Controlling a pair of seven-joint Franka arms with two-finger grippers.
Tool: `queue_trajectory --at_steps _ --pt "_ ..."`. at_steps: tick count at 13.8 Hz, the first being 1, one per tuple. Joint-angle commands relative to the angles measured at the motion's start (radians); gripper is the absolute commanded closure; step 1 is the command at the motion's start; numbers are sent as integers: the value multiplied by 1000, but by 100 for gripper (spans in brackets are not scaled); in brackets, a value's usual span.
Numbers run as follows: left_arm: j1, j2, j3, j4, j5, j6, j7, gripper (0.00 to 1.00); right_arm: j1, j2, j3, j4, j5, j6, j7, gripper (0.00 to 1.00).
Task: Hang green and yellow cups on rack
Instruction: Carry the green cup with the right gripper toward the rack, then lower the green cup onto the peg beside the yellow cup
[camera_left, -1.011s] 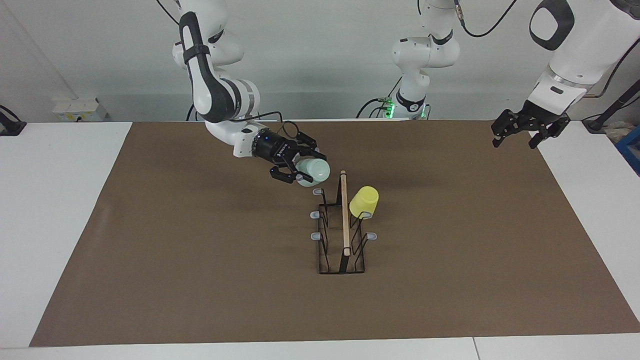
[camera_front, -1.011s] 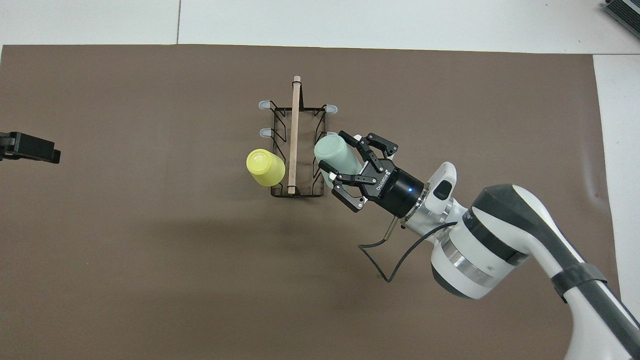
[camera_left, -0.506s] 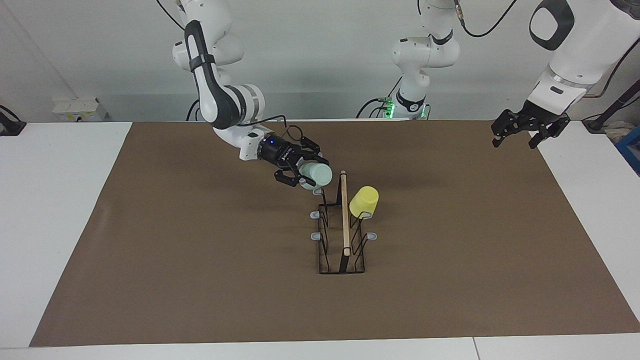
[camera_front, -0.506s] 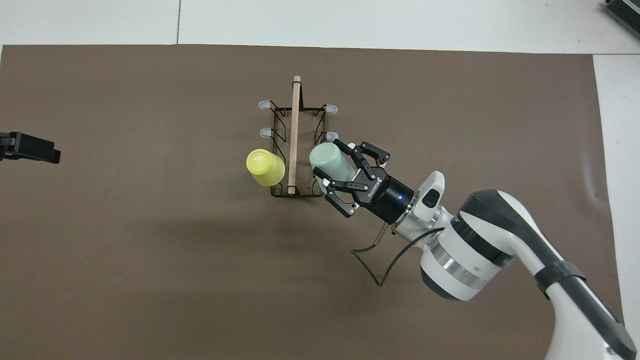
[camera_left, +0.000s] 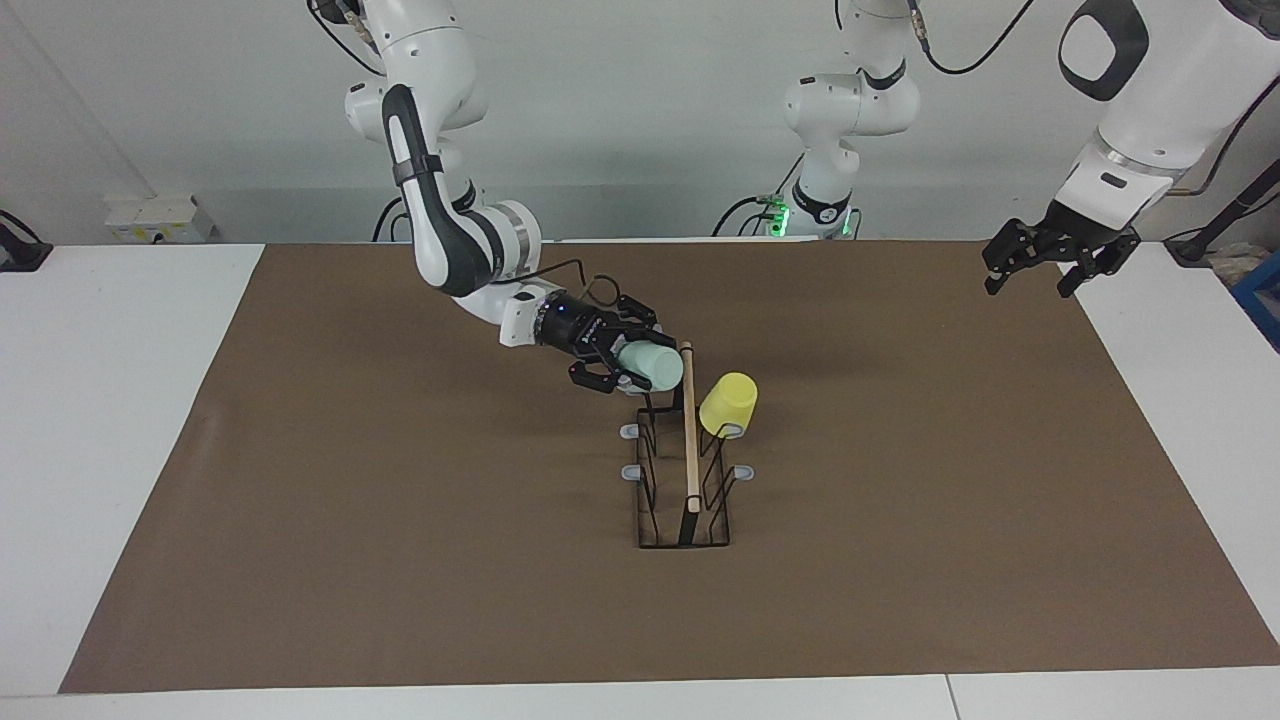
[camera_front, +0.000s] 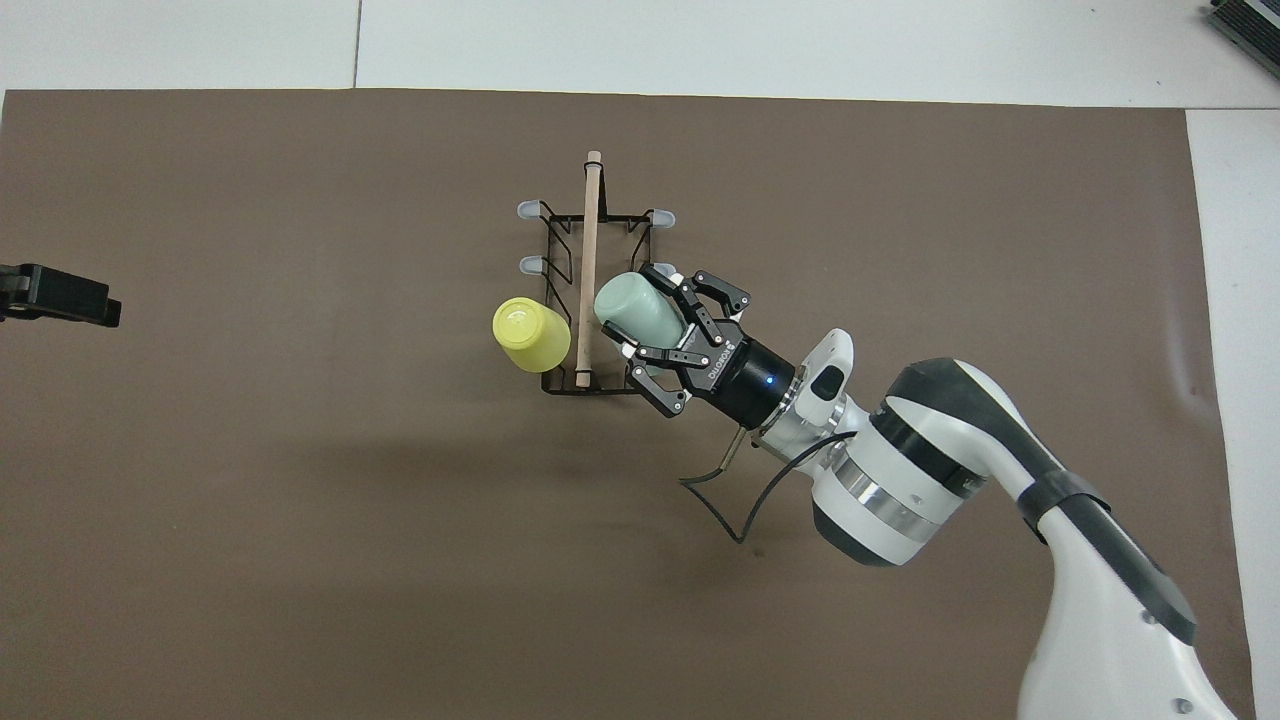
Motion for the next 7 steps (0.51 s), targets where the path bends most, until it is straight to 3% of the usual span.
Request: queue_trajectory --at_steps 1,5,7 --pt "-1 -6 0 -4 3 -4 -11 0 -1 27 -1 32 23 21 -21 100" --pt "-1 -6 0 -4 3 -4 -11 0 40 -61 6 78 20 228 114 100" --pt "-1 -6 0 -4 3 -4 -11 0 45 -58 6 109 19 251 121 100"
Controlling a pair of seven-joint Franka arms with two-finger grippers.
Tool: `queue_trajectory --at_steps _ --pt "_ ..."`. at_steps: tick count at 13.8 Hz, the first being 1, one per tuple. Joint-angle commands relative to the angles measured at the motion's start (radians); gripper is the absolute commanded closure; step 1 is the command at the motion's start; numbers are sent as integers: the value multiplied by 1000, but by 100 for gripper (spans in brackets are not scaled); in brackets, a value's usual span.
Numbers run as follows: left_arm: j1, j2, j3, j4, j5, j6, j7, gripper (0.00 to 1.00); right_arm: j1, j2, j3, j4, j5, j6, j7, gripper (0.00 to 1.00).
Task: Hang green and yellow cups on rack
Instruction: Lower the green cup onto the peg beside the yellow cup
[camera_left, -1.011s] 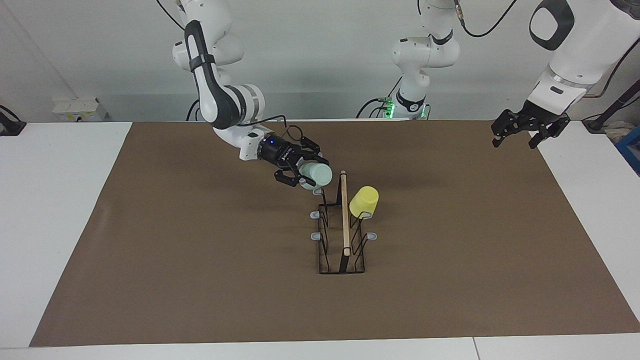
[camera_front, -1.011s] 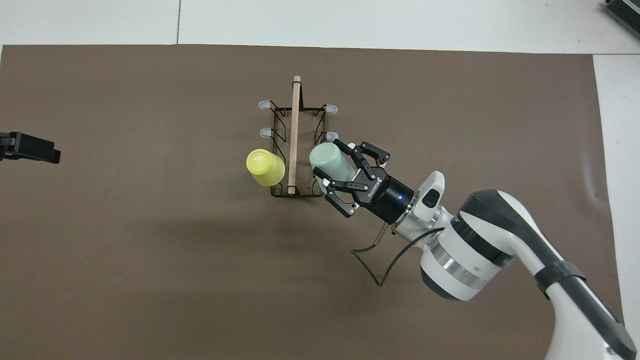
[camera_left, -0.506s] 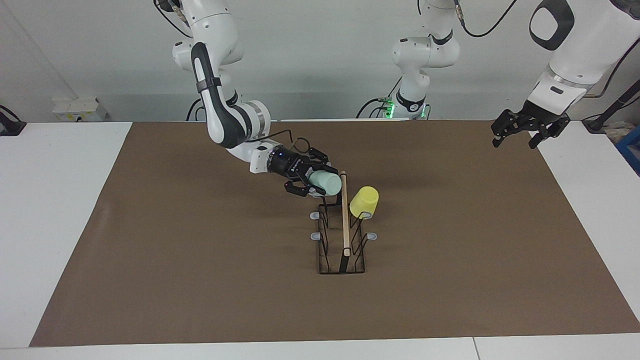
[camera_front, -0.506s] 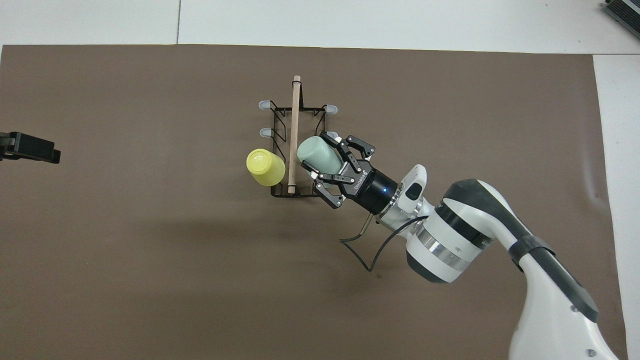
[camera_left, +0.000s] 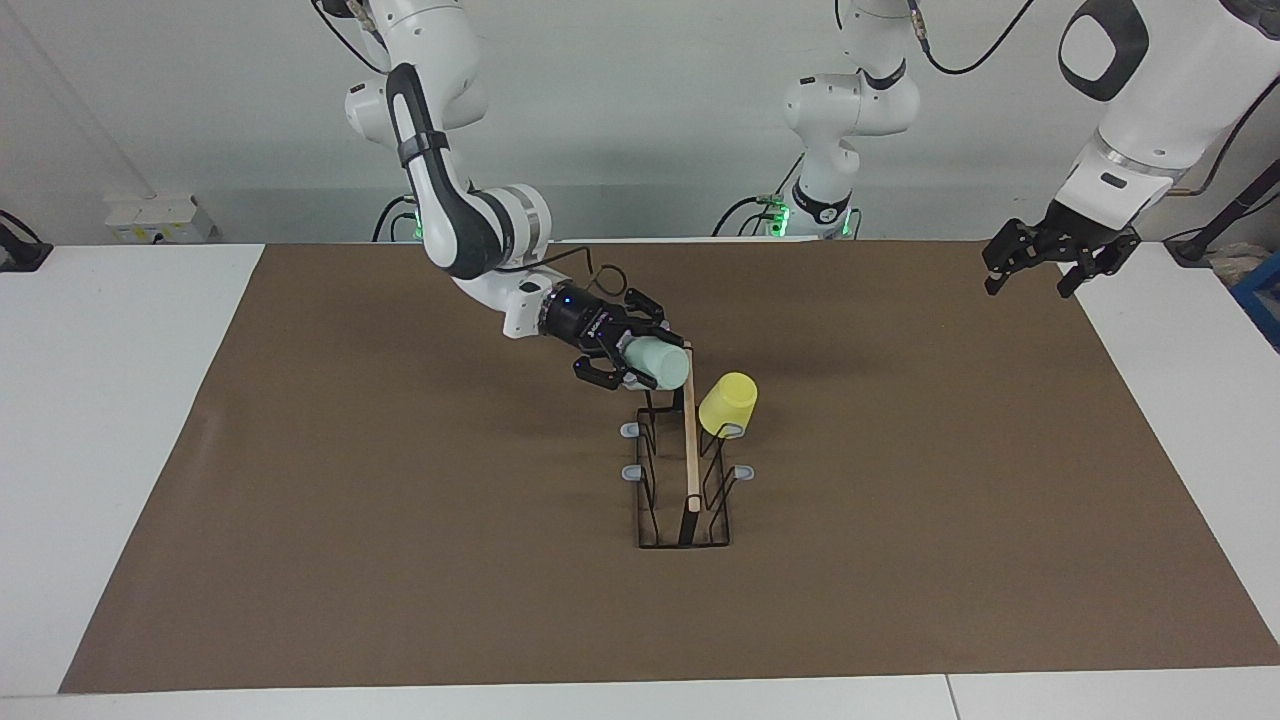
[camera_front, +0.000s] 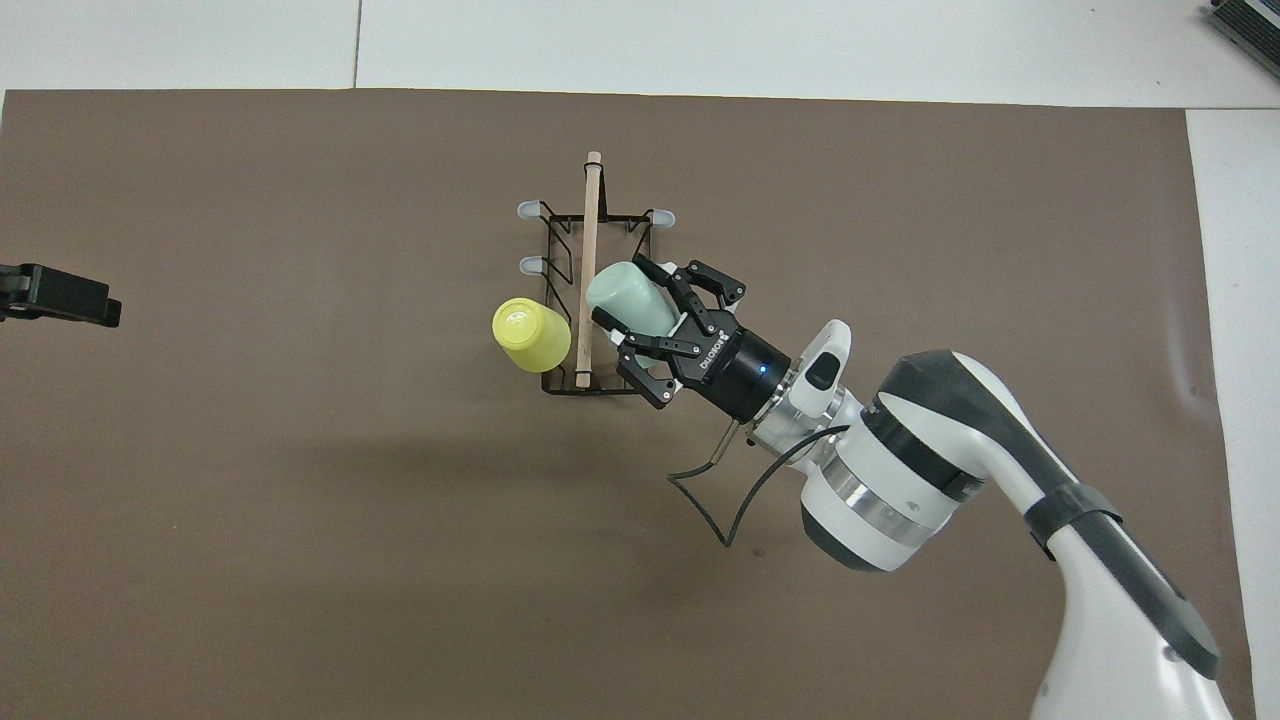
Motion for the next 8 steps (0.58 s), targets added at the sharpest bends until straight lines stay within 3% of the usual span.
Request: queue_trajectory --at_steps 1,8 --pt "-1 -6 0 -4 3 -4 -11 0 2 -8 1 27 8 36 20 100" --pt "-1 -6 0 -4 3 -4 -11 0 -25 37 1 111 -63 96 21 100"
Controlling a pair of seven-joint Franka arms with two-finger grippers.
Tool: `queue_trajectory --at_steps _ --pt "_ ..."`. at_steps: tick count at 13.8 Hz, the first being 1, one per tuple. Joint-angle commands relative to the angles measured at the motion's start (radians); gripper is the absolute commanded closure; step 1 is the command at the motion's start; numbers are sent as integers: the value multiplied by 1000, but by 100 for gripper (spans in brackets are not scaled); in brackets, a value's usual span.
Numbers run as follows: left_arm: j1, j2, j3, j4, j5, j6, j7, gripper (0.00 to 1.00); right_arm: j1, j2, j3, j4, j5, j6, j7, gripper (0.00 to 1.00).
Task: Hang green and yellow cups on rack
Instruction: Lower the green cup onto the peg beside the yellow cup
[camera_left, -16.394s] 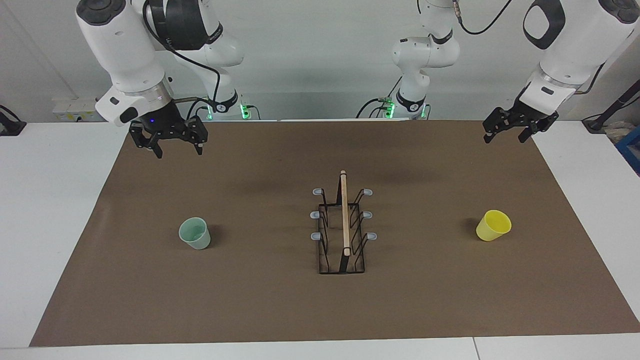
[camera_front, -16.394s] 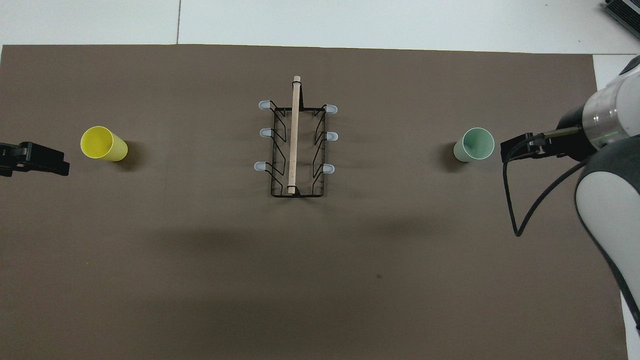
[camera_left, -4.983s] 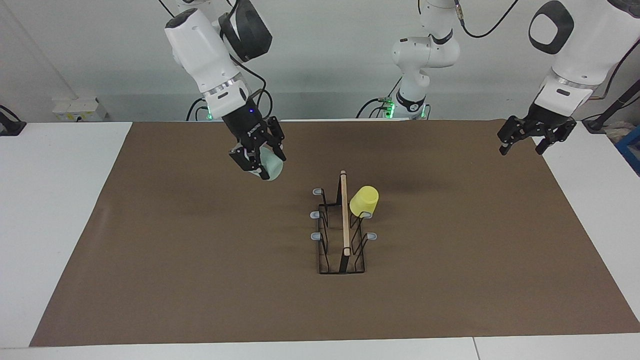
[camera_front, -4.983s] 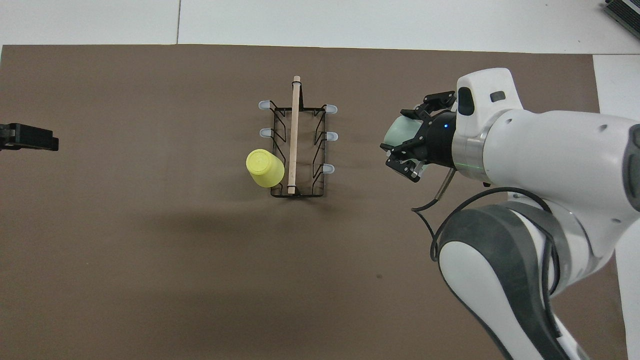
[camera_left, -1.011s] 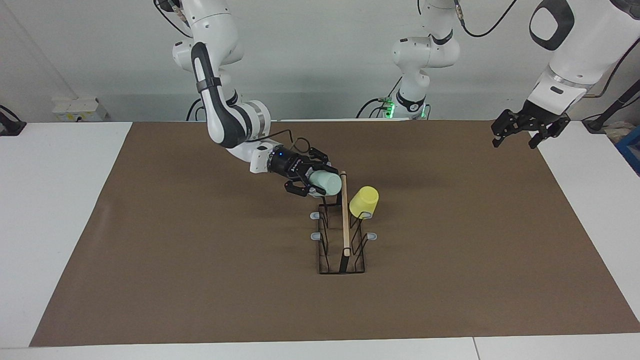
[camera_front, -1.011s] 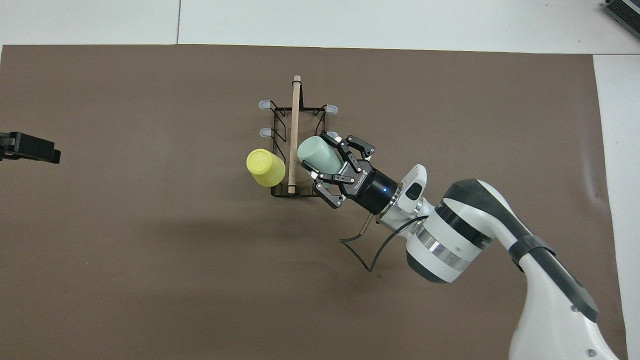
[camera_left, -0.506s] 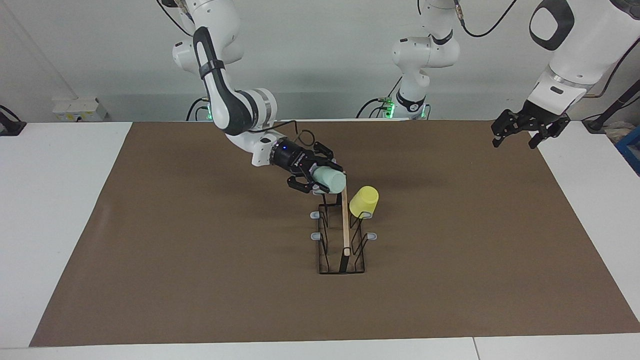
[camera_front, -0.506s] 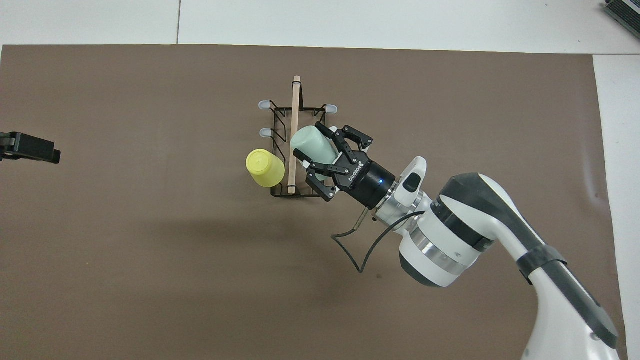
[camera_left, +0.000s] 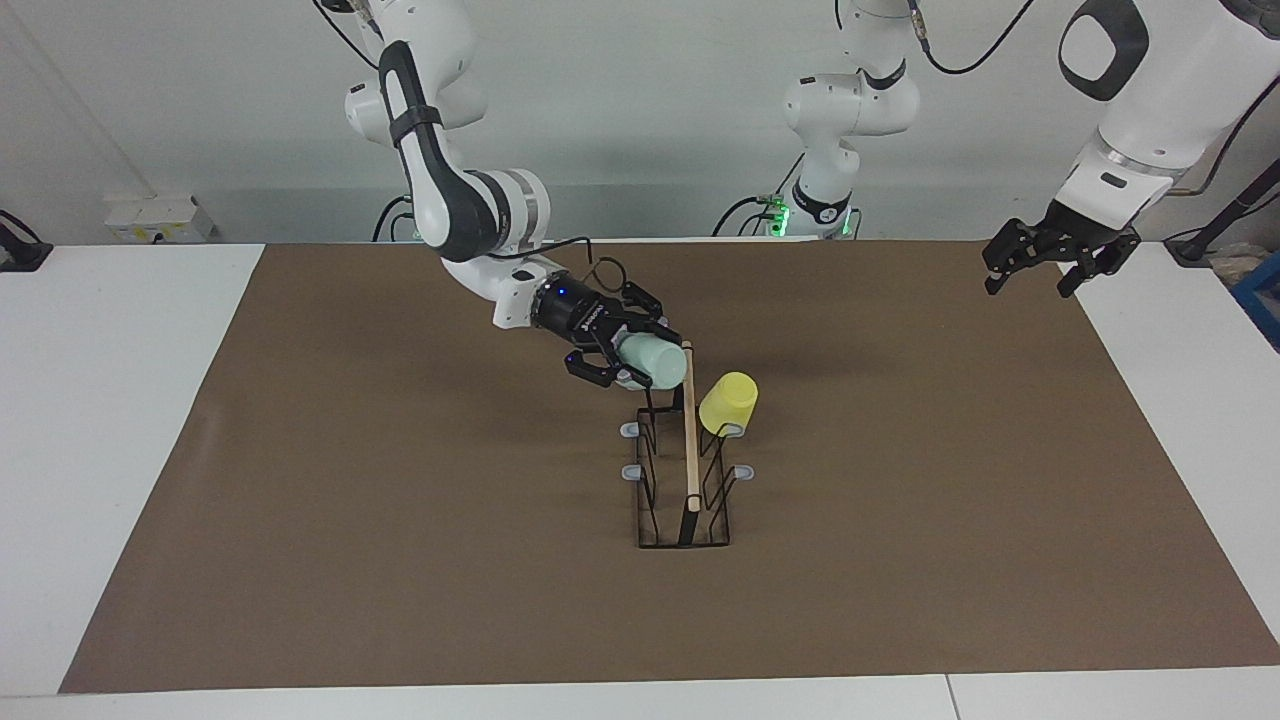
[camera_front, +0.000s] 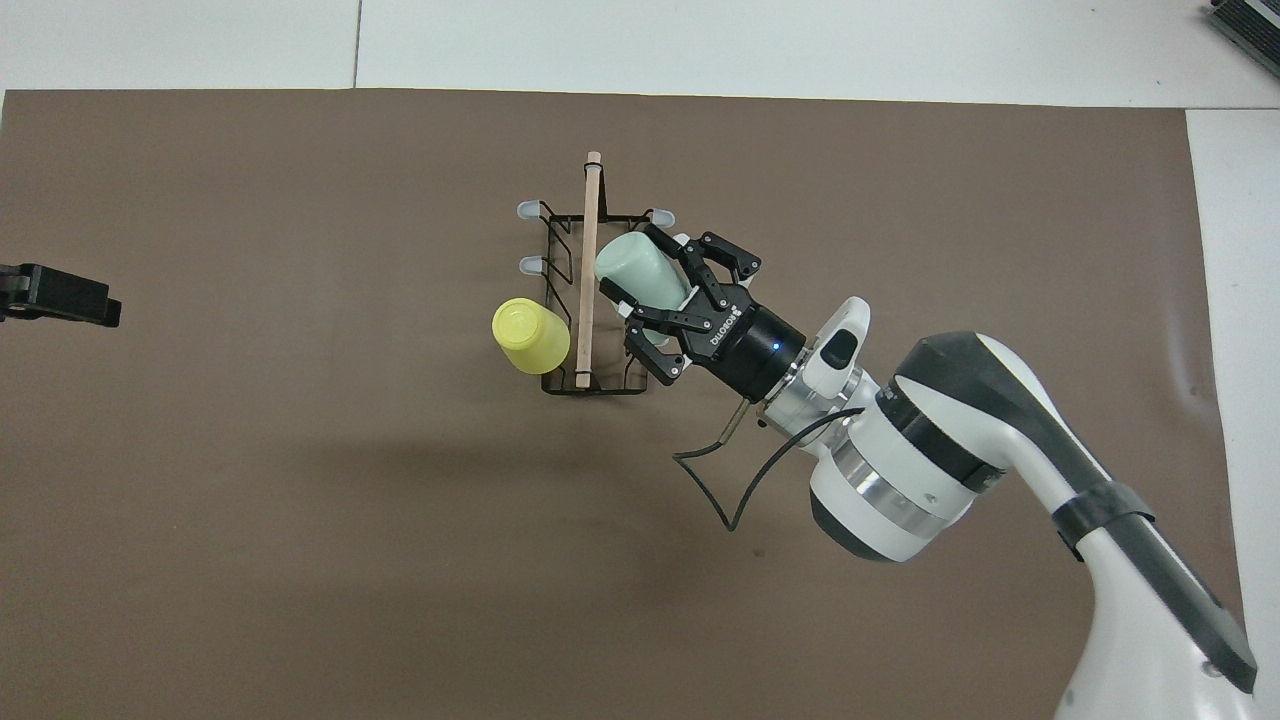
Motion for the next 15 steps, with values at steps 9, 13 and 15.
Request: queue_trajectory --at_steps 9,13,15 --pt "-1 -6 0 -4 3 -4 -11 0 13 73 12 26 39 4 8 100" --pt "-1 -6 0 -4 3 -4 -11 0 30 56 10 -50 99 -74 -19 100" --pt "-1 -6 -2 -4 3 -4 -11 0 24 45 9 -77 89 -99 -22 100"
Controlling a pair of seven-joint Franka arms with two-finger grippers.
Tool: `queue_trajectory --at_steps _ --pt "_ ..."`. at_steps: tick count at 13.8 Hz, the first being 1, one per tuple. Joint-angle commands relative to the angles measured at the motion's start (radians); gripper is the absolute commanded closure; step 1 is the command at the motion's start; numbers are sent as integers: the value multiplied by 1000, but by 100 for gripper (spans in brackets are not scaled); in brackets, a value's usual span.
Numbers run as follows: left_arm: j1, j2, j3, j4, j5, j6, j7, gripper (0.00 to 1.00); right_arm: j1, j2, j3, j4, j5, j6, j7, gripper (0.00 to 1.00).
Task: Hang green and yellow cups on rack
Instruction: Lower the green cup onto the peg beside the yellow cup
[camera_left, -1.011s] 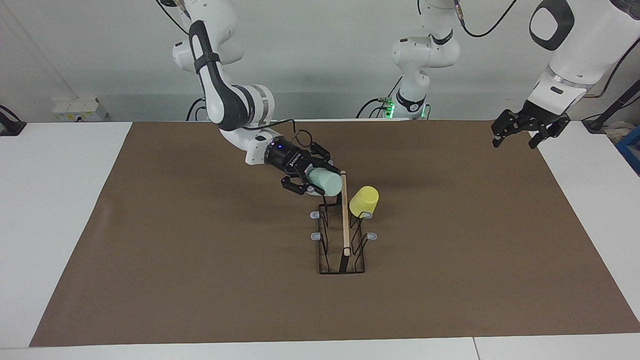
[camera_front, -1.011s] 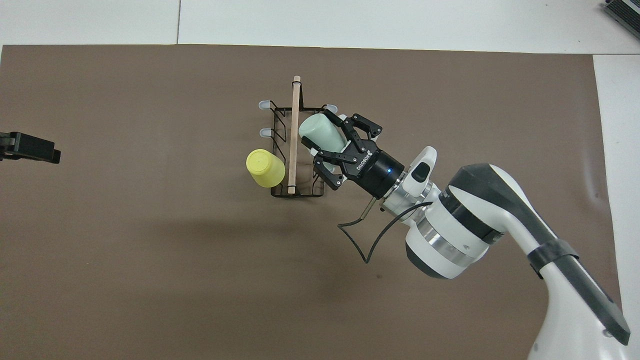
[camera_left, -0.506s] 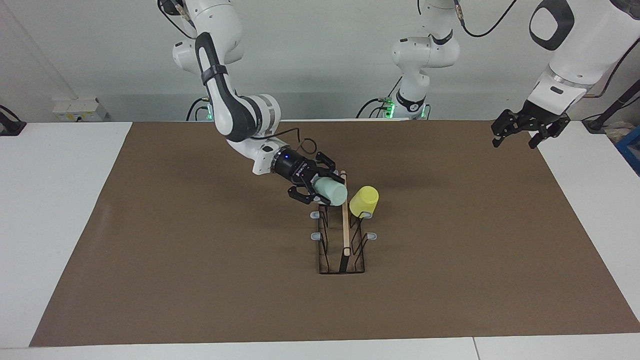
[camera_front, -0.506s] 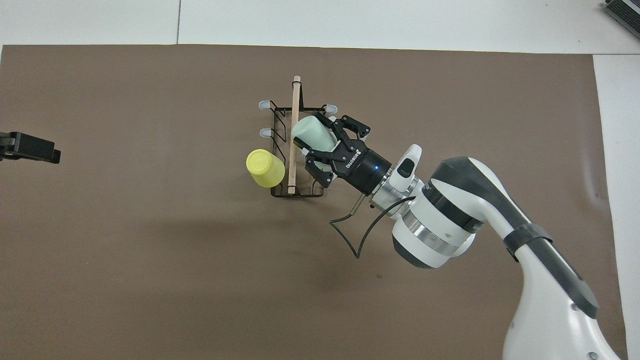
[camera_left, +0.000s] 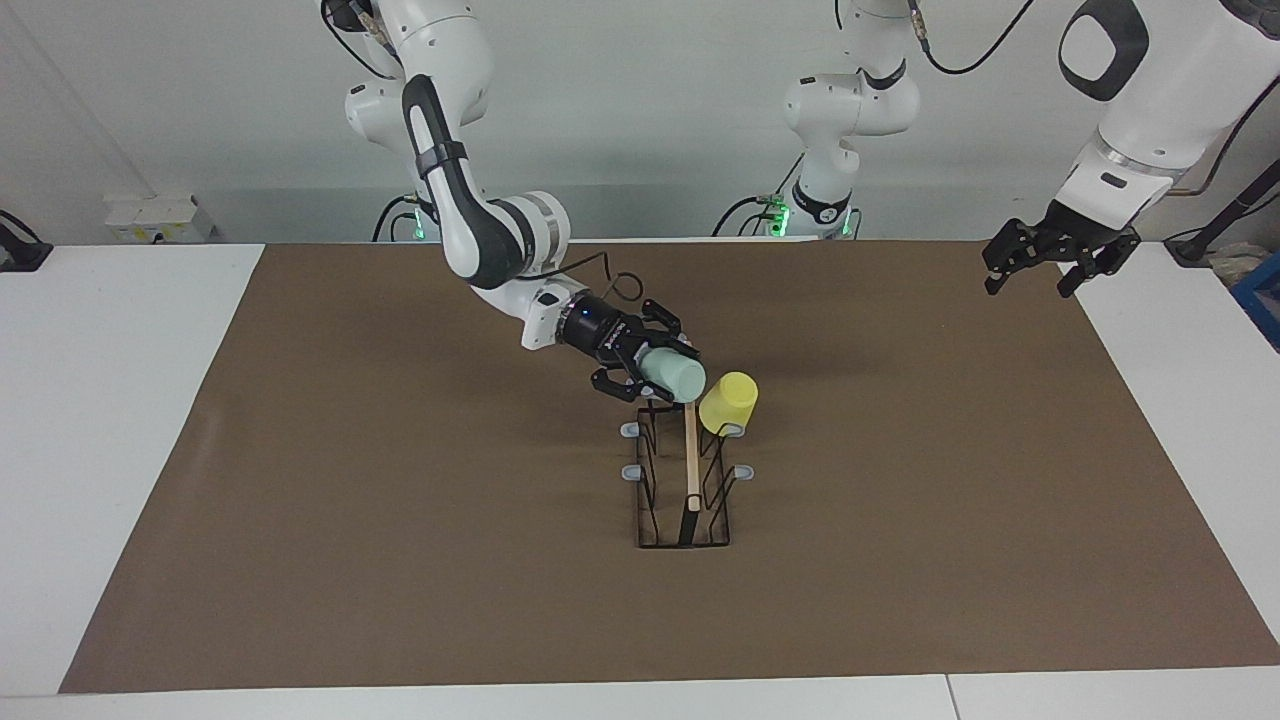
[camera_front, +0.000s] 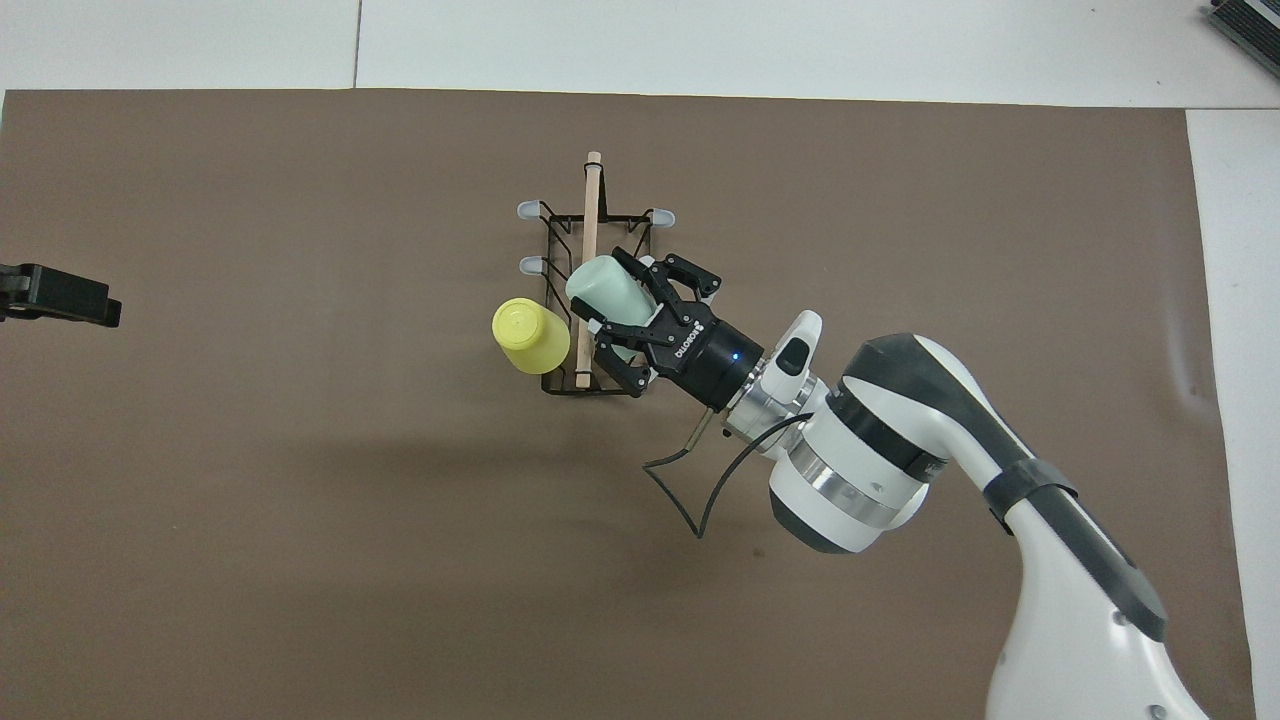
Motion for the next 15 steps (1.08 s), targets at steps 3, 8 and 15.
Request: queue_trajectory --at_steps 3,8,15 --pt "-1 -6 0 -4 3 -4 -11 0 -28 -62 3 -109 41 -90 -28 100" --pt "-1 -6 0 -4 3 -4 -11 0 -53 -128 3 -259 40 -202 -66 100" --pt "-1 -6 0 -4 3 -4 -11 0 -76 -182 3 -384 30 -263 -91 100"
